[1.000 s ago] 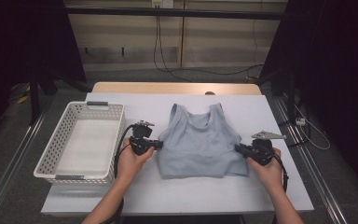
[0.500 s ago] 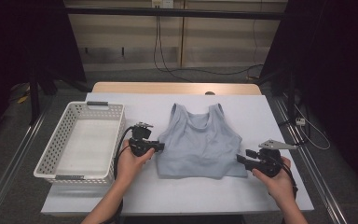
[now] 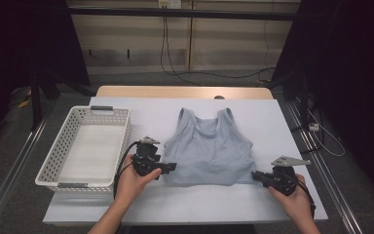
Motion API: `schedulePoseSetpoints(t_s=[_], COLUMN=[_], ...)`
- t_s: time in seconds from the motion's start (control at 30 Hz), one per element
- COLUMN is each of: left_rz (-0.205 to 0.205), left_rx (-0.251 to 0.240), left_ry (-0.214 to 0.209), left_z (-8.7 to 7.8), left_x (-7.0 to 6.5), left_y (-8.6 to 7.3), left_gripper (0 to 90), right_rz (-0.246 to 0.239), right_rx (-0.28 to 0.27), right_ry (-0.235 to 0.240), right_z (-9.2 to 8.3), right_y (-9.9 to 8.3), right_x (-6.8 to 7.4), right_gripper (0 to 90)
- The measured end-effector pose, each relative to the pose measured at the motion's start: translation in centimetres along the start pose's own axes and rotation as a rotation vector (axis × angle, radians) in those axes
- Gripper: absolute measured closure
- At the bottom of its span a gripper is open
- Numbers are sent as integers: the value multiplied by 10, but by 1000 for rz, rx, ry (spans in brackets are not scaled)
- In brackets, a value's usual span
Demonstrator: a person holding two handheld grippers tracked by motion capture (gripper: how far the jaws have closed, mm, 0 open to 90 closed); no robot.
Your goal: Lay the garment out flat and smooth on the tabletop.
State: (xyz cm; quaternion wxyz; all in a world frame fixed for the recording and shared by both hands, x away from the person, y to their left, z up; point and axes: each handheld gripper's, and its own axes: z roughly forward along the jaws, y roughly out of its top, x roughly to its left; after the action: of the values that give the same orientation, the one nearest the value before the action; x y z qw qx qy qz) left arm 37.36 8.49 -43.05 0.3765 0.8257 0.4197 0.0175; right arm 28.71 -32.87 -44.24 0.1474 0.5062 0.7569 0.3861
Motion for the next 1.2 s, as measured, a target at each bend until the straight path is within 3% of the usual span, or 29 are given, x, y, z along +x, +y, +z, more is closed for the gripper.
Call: schedulePoseSetpoints(t_s=[0.1, 0.27, 0.33, 0.4, 0.47, 0.67, 0.8, 0.87, 0.93, 1.03, 1.2], left_rz=[11, 4, 3, 26, 18, 13, -35, -51, -69, -59, -43], left_rx=[26, 62, 66, 68, 80, 110, 19, -9, 2, 33, 75], left_ry=[-14, -33, -60, -52, -73, -90, -145, -170, -185, -174, -158], left_z=[2, 2, 2, 3, 5, 3, -25, -35, -36, -31, -23], left_x=[-2, 0, -1, -6, -10, -12, -6, -3, -2, -3, -5], left_y=[-7, -17, -19, -20, -21, -17, -2, 3, 3, 1, -2], left_gripper=[305, 418, 510, 567, 676, 852, 870, 870, 870, 869, 867], right_rz=[17, -3, -2, -4, -4, -5, -17, 12, 13, -12, 0], right_rx=[-44, -28, -34, -40, -42, -44, -73, -117, -128, -95, -41], right_ry=[14, 13, 14, 15, 13, 2, -13, 23, 33, 23, 38], right_z=[-6, -4, -5, -6, -6, -6, -17, -25, -29, -28, -24], right_y=[2, 0, 1, 2, 2, 3, 7, 10, 11, 8, 0], right_x=[-3, -1, -1, -1, -2, -2, -6, -8, -7, -4, -5], right_gripper=[872, 871, 871, 871, 871, 871, 876, 876, 877, 876, 874])
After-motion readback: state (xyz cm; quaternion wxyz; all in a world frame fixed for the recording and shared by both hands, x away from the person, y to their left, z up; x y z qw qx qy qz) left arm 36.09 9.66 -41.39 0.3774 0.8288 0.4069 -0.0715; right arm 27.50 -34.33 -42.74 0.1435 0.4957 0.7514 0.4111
